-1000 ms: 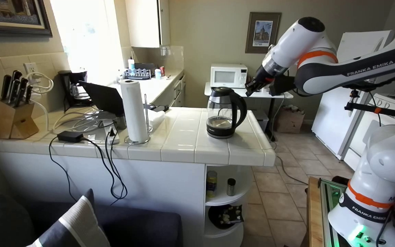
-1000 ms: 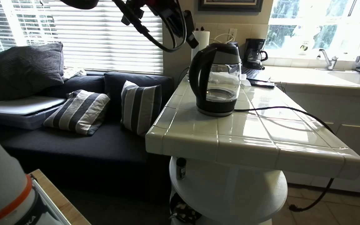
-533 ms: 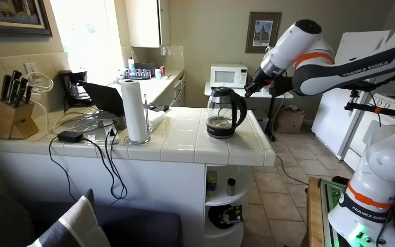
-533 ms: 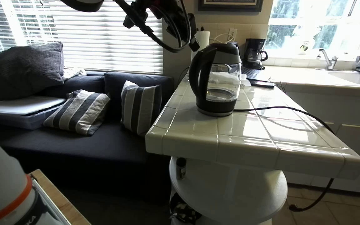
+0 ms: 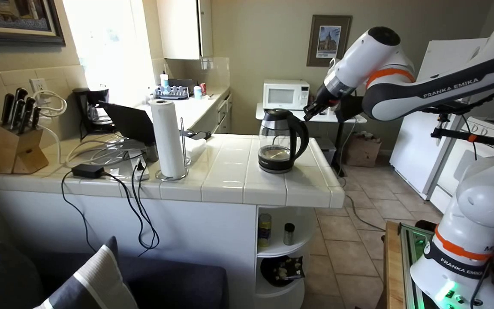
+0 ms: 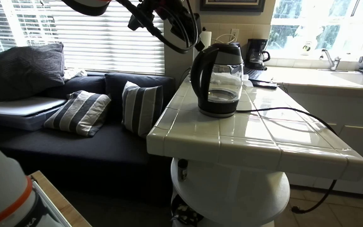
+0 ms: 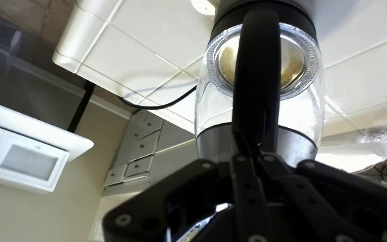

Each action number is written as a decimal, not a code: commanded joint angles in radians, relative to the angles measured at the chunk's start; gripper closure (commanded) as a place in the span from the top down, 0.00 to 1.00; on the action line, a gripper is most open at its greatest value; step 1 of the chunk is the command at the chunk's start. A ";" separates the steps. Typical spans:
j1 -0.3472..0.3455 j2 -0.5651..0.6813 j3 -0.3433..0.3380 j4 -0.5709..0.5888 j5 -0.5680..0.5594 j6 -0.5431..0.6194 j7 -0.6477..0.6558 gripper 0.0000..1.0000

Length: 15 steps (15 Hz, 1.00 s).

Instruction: Press a button on the kettle.

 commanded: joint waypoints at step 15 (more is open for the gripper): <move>-0.066 0.101 0.050 0.036 0.006 0.109 -0.046 0.00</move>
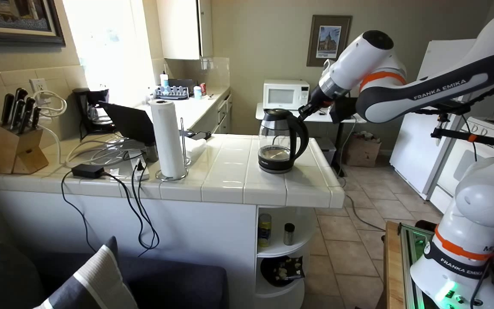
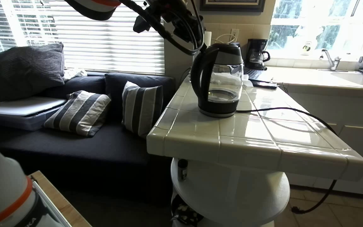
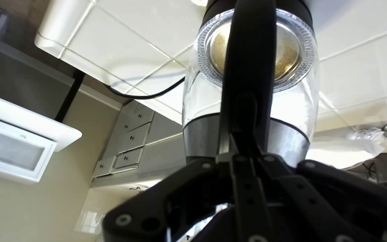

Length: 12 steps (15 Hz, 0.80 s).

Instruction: Press a button on the kettle.

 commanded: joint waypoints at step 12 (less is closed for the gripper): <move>0.096 -0.071 0.023 0.016 0.181 -0.195 -0.071 0.00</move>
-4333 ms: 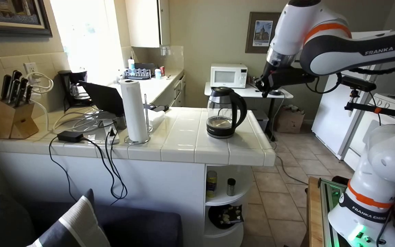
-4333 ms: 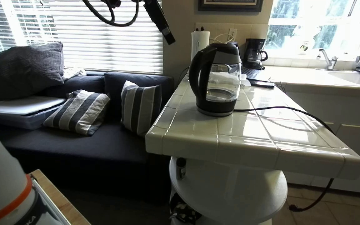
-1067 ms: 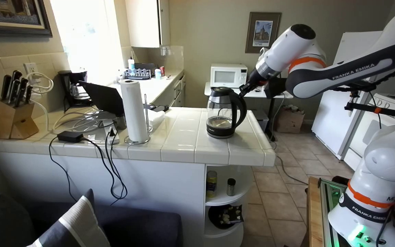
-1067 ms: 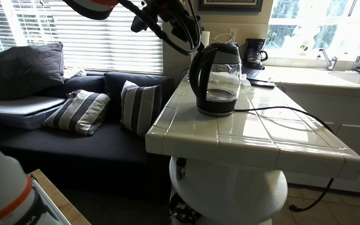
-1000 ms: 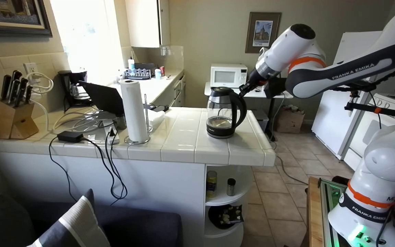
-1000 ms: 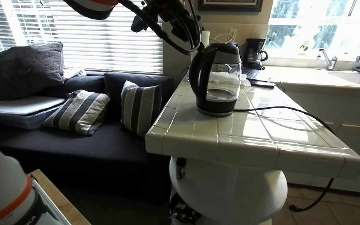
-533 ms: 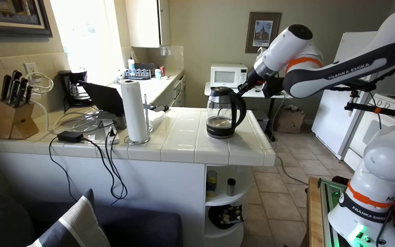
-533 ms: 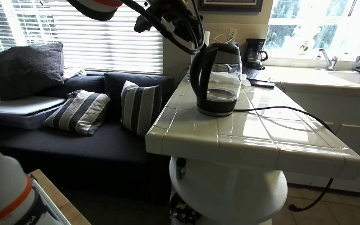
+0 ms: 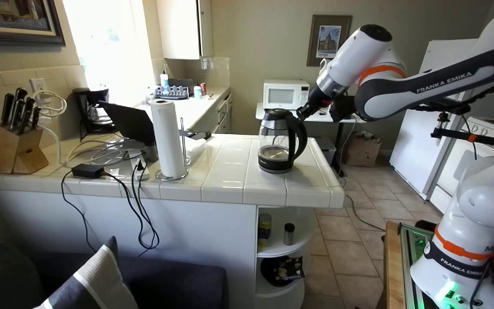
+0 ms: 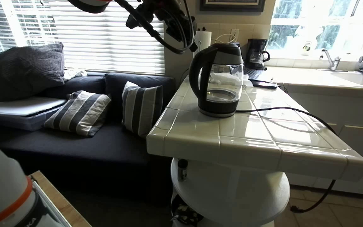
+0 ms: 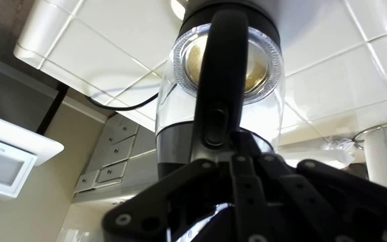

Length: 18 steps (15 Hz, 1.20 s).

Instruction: Press a button on the kettle.

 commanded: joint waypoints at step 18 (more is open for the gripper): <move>0.135 -0.420 -0.081 -0.030 0.102 -0.499 -0.069 0.96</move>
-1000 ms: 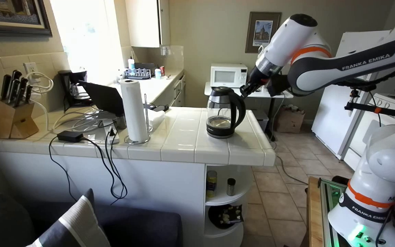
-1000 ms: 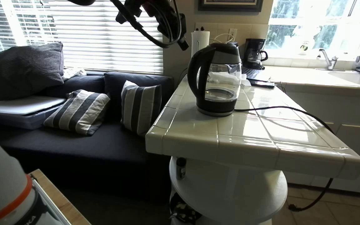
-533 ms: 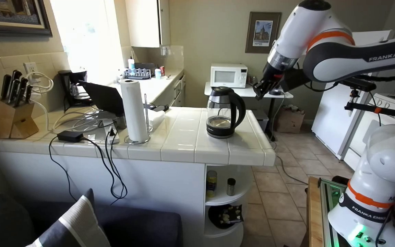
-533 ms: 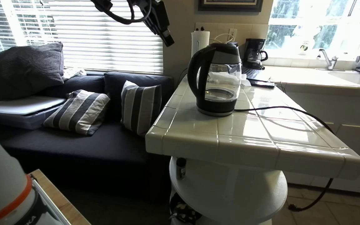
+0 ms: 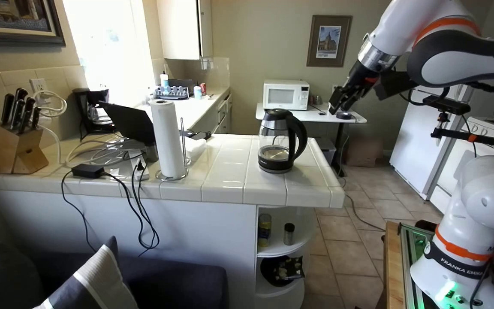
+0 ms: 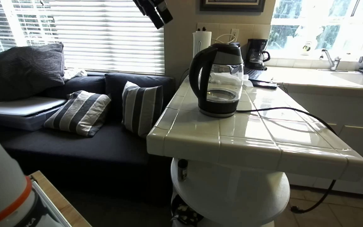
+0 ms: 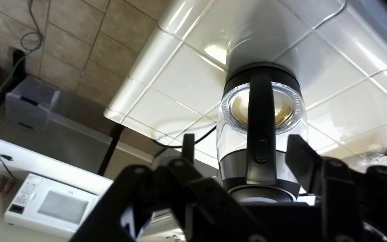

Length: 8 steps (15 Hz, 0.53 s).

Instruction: Press a button on the kettle.

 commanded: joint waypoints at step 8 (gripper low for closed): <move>0.023 -0.096 -0.070 -0.014 0.010 0.001 -0.194 1.00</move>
